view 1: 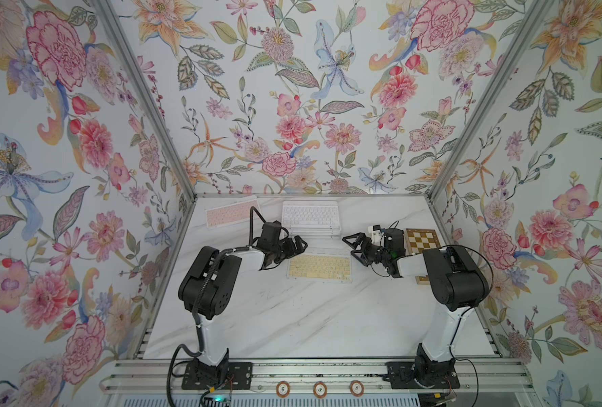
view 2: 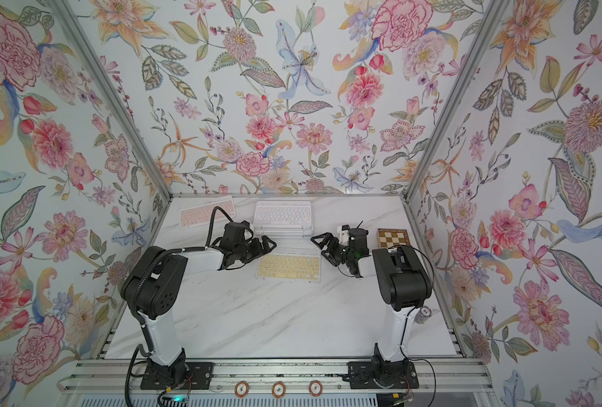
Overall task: Stack the numeric keypads
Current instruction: Pick up the numeric keypad from the center of the board.
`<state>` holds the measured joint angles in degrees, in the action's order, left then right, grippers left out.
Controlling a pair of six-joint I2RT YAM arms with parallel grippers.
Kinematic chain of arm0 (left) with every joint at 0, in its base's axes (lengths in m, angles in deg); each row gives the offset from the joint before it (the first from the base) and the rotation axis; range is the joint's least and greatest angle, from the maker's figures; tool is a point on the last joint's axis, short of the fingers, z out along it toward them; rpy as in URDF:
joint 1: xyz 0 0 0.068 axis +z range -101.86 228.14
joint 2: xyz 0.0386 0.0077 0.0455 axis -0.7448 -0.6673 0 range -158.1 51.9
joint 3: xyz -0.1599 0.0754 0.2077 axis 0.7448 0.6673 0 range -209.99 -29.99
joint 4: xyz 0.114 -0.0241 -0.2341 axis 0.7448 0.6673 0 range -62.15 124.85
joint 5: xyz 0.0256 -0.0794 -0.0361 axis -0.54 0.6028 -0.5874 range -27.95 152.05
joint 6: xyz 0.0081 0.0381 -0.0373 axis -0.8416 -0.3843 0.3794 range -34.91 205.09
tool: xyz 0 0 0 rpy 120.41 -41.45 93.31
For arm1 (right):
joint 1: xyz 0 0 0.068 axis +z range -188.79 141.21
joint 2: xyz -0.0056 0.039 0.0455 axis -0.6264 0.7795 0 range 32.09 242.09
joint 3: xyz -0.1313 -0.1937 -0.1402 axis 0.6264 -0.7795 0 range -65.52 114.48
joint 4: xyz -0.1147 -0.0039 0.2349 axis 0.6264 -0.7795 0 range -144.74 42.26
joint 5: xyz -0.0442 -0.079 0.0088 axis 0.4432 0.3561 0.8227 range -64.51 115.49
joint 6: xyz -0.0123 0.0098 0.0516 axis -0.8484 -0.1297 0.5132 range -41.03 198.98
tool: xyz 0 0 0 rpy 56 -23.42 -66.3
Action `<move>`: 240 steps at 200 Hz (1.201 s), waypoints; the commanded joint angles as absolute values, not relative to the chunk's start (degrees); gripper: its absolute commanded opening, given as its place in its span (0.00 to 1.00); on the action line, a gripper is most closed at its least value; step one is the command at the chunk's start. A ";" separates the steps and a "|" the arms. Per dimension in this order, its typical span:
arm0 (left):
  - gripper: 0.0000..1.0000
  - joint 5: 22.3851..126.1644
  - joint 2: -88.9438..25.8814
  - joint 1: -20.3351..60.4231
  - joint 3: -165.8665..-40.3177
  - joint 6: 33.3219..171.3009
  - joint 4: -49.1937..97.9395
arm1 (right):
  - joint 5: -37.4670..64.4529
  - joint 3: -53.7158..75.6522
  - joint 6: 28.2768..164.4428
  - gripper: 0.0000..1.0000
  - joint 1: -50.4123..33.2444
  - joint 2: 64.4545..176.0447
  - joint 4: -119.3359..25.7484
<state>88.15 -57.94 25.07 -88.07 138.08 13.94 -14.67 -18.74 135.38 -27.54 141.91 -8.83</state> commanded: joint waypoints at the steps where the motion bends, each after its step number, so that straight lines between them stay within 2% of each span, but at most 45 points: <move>1: 1.00 94.03 -62.63 23.74 -84.56 143.17 14.90 | -20.64 -18.64 140.02 0.99 -23.27 137.65 -6.17; 60: 0.99 95.06 -62.06 23.66 -83.55 146.80 10.58 | -19.00 -19.06 144.28 0.99 -21.91 133.45 -4.51; 102: 0.99 97.48 -61.00 23.45 -78.57 160.49 -7.17 | -15.48 -20.06 148.34 0.99 -20.88 132.96 -0.46; 138: 0.99 94.13 -59.15 22.42 -76.03 167.65 -15.68 | -8.70 -22.14 156.91 0.99 -19.24 136.15 10.37; 189: 0.99 90.37 -58.05 21.47 -72.41 171.75 -21.43 | 4.73 -24.31 174.63 0.99 -15.08 146.96 37.57; 240: 0.99 90.19 -57.70 21.53 -69.66 172.19 -23.07 | 11.48 -28.08 177.84 0.99 -12.01 144.40 36.78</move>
<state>86.65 -58.40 22.78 -71.33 170.02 -22.06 9.57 -26.34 173.60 -13.20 146.98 35.30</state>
